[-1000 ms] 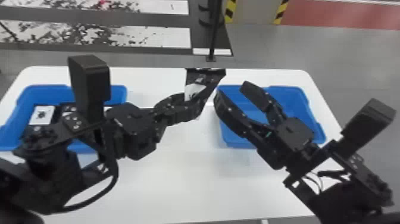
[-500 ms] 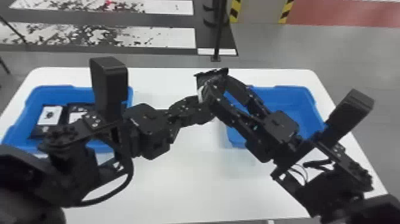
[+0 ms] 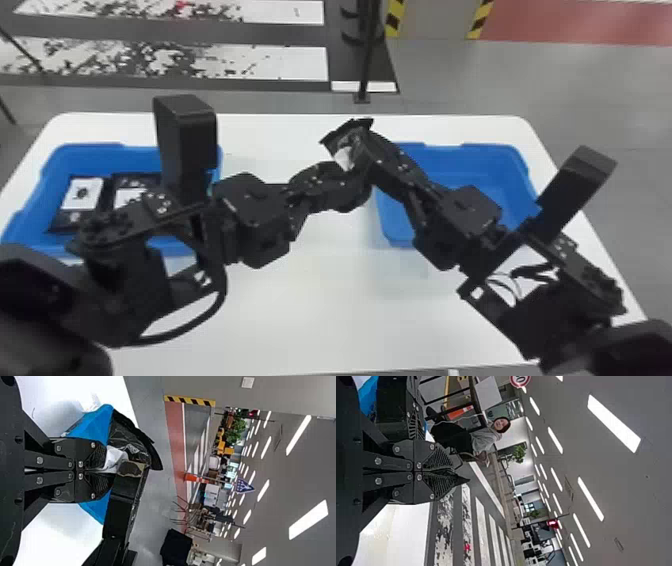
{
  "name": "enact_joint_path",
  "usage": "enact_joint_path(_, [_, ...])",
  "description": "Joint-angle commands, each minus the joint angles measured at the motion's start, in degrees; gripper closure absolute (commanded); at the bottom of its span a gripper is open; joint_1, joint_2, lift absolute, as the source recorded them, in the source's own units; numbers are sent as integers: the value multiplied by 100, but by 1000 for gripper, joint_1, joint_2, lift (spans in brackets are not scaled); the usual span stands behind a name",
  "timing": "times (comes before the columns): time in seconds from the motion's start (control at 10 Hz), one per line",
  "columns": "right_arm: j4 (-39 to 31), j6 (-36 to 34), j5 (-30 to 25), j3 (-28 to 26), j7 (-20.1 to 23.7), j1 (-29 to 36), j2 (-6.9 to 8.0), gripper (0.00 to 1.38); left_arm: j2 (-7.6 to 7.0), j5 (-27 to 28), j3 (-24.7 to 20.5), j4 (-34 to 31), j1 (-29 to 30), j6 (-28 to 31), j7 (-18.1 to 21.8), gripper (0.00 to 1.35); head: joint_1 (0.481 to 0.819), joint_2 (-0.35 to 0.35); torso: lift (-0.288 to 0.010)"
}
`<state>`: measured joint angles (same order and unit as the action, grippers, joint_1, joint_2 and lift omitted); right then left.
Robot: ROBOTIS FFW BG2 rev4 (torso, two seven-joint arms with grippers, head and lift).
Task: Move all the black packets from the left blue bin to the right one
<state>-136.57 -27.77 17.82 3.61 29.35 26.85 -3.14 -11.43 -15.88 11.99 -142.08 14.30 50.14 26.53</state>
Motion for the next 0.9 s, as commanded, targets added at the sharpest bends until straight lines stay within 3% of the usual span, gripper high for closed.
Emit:
enact_joint_path(0.0, [-33, 7, -91, -30, 9, 1, -2, 1285, 9, -12, -11, -2, 4, -51, -8, 1211, 695, -80, -140])
enact_joint_path(0.1, [-33, 7, -91, -53, 18, 1, -11, 1285, 18, -35, -45, -2, 32, -51, -25, 1174, 695, -84, -140])
enact_joint_path(0.3, [-61, 7, -159, -167, 27, -14, -11, 1285, 141, -263, -377, 111, 299, -163, -95, 334, 695, -83, -140])
enact_joint_path(0.4, [-5, 7, -239, -327, 18, -84, -11, 1285, 185, -263, -571, 111, 468, -149, -95, 121, 695, -80, -140])
enact_joint_path(0.8, [881, 344, -616, -1013, -123, -857, -82, 1285, 211, -583, -993, -30, 1086, -627, -95, 111, 695, -92, -140])
